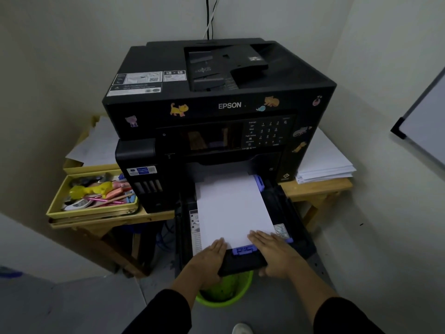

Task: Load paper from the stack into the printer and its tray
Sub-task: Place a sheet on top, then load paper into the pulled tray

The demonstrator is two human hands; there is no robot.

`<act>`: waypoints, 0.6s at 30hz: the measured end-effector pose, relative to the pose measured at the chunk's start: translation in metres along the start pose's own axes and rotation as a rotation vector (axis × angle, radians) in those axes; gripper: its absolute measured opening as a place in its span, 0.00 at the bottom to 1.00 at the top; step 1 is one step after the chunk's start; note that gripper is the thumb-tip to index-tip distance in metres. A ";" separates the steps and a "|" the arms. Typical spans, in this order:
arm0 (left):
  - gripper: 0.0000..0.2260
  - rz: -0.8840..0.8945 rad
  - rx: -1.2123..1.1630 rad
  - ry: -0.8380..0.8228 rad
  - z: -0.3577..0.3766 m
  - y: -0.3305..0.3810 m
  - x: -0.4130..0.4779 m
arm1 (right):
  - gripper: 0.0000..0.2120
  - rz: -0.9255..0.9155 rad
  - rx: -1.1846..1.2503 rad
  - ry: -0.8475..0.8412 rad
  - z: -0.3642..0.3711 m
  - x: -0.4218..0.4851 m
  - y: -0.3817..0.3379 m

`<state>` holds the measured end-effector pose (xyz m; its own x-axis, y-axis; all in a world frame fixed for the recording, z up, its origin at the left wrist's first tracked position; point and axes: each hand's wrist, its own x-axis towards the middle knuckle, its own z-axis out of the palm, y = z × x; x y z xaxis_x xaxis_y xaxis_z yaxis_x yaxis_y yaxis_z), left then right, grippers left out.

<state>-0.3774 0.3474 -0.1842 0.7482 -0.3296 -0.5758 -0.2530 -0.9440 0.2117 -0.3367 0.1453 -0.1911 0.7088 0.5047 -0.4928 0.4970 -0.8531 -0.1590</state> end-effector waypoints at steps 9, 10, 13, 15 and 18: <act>0.38 0.018 -0.001 -0.044 -0.004 -0.003 0.007 | 0.42 -0.013 -0.053 -0.061 0.000 0.003 0.001; 0.38 0.019 0.000 -0.043 -0.006 -0.004 0.008 | 0.41 -0.016 -0.055 -0.060 -0.002 0.004 0.002; 0.38 0.015 0.007 -0.053 -0.012 -0.005 0.010 | 0.40 -0.020 -0.071 -0.058 -0.007 0.006 0.003; 0.38 0.008 0.005 -0.066 -0.013 -0.005 0.010 | 0.40 -0.020 -0.086 -0.064 -0.006 0.007 0.002; 0.38 -0.001 0.007 -0.049 -0.020 -0.008 0.014 | 0.40 -0.013 -0.098 -0.056 -0.012 0.013 0.003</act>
<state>-0.3526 0.3503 -0.1779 0.7177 -0.3286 -0.6140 -0.2568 -0.9444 0.2053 -0.3198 0.1512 -0.1877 0.6741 0.5054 -0.5387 0.5548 -0.8279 -0.0825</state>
